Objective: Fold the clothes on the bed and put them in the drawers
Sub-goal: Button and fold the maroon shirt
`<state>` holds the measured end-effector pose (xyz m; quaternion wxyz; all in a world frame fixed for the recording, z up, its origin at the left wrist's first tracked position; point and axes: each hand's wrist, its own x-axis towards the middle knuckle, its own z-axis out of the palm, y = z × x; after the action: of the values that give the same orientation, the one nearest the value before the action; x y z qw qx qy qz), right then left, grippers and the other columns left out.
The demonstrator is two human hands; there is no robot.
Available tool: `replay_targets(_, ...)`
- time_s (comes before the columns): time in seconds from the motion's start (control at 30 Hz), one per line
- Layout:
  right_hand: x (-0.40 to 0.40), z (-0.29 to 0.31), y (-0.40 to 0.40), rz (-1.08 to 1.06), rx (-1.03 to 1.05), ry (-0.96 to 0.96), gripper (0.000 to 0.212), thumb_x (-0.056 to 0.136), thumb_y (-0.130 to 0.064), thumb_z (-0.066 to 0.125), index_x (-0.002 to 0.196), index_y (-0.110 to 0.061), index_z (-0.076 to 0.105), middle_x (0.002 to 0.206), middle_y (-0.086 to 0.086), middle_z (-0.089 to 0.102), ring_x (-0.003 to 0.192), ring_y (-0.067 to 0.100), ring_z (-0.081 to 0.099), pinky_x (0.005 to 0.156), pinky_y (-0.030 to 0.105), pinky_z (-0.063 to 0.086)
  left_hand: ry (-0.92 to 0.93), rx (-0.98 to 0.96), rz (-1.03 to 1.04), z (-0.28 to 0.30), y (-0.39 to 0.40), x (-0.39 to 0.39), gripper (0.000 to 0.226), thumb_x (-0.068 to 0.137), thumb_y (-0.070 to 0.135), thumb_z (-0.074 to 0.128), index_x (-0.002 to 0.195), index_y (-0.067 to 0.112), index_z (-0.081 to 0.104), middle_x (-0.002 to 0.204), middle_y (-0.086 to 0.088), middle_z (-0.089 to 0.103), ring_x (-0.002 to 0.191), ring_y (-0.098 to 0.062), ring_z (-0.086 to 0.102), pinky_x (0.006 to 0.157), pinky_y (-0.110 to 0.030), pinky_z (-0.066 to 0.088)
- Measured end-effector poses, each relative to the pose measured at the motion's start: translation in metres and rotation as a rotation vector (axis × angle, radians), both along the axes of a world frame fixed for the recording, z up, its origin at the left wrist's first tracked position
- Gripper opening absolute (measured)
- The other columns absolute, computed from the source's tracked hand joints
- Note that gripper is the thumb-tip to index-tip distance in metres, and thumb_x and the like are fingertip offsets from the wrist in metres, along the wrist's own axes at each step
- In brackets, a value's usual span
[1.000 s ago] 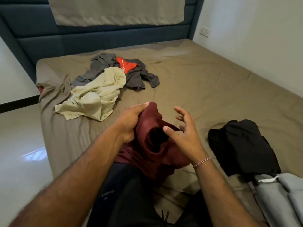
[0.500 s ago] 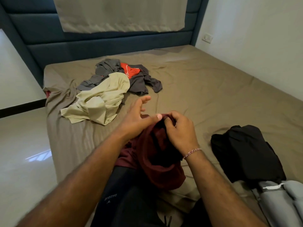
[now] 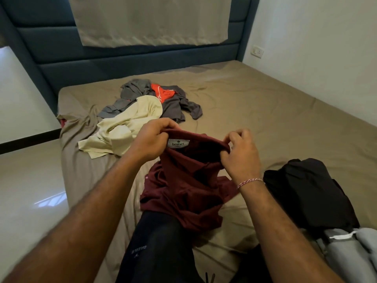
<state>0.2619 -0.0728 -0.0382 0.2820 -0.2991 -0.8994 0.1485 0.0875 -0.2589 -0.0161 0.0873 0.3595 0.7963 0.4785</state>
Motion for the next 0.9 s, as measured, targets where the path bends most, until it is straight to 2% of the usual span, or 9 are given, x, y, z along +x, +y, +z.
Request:
replay_targets(0.1,-0.002,0.001,0.008,-0.173,-0.118,-0.006,0.009,0.087,-0.032,0.067,0.092,-0.027,0.061,0.081,-0.003,0.062,0.070,0.020,0.059,0.057,0.030,0.047,-0.126,0.105,-0.139,0.006,0.005,0.009,0.058,0.073,-0.016,0.037,0.098,0.019,0.077,0.095,-0.006,0.077,0.086,-0.023,0.074,0.071,-0.038,0.061)
replay_targets(0.17,-0.007,0.002,0.012,-0.057,-0.576,0.189,0.008,0.090,-0.028,0.069,0.094,-0.026,0.062,0.069,0.003,0.068,0.057,0.018,0.063,0.053,0.032,0.048,-0.188,0.184,-0.139,0.006,0.009,0.013,0.054,0.075,-0.017,0.037,0.099,0.011,0.076,0.095,-0.014,0.076,0.081,-0.024,0.071,0.066,-0.034,0.057)
replay_targets(0.3,-0.002,-0.016,0.016,0.359,-1.173,0.536,0.044,0.093,-0.007,0.070,0.128,-0.028,0.056,0.105,0.005,0.069,0.086,0.012,0.069,0.075,0.031,0.061,-0.192,0.332,-0.154,0.020,0.007,0.009,0.041,0.071,-0.009,0.040,0.087,0.009,0.073,0.078,-0.001,0.071,0.070,-0.014,0.064,0.059,-0.022,0.050)
replay_targets(0.43,-0.001,-0.050,0.024,0.278,-0.901,0.301,0.068,0.088,0.015,0.051,0.136,-0.032,0.051,0.133,0.003,0.054,0.111,0.017,0.058,0.083,0.027,0.054,-0.250,0.373,-0.292,0.043,-0.009,-0.003,0.040,0.070,-0.012,0.039,0.080,0.010,0.071,0.072,-0.005,0.066,0.063,-0.015,0.059,0.055,-0.021,0.047)
replay_targets(0.57,-0.019,-0.065,0.013,0.288,-0.594,-0.042,0.081,0.089,-0.008,0.071,0.156,-0.033,0.034,0.150,0.002,0.037,0.134,0.019,0.046,0.103,0.030,0.050,-0.280,0.361,-0.473,0.076,-0.031,-0.020,0.045,0.069,-0.014,0.037,0.074,0.012,0.073,0.077,-0.014,0.066,0.072,-0.025,0.060,0.064,-0.026,0.051)
replay_targets(0.67,-0.042,-0.056,-0.004,0.446,-0.449,-0.112,0.095,0.084,-0.024,0.081,0.160,-0.039,0.026,0.163,0.002,0.022,0.151,0.023,0.022,0.125,0.043,0.025,-0.240,0.329,-0.520,0.098,-0.045,-0.024,0.047,0.066,-0.015,0.036,0.068,0.014,0.073,0.074,-0.013,0.064,0.070,-0.024,0.059,0.064,-0.027,0.050)
replay_targets(0.73,-0.057,-0.044,-0.015,0.569,-0.375,-0.164,0.070,0.083,-0.025,0.081,0.147,-0.034,0.052,0.166,0.001,0.021,0.149,0.020,0.018,0.124,0.043,0.022,-0.243,0.313,-0.501,0.103,-0.052,-0.027,0.045,0.067,-0.015,0.036,0.066,0.014,0.071,0.072,-0.012,0.063,0.069,-0.023,0.058,0.064,-0.028,0.049)
replay_targets(0.83,-0.066,-0.032,-0.030,0.654,-0.345,-0.029,0.006,0.088,-0.023,0.080,0.087,-0.018,0.076,0.149,-0.003,0.046,0.138,0.005,0.032,0.112,0.032,0.040,-0.288,0.266,-0.462,0.104,-0.069,-0.036,0.042,0.072,-0.013,0.037,0.067,0.014,0.070,0.072,-0.010,0.062,0.069,-0.023,0.057,0.065,-0.028,0.050)
replay_targets(0.9,-0.062,-0.023,-0.031,0.658,-0.483,0.147,0.017,0.088,-0.016,0.079,0.075,-0.021,0.070,0.135,-0.003,0.059,0.127,-0.002,0.050,0.096,0.018,0.048,-0.144,0.116,-0.323,0.101,-0.080,-0.051,0.045,0.081,-0.013,0.038,0.071,0.016,0.070,0.075,-0.008,0.064,0.072,-0.024,0.061,0.068,-0.026,0.054)
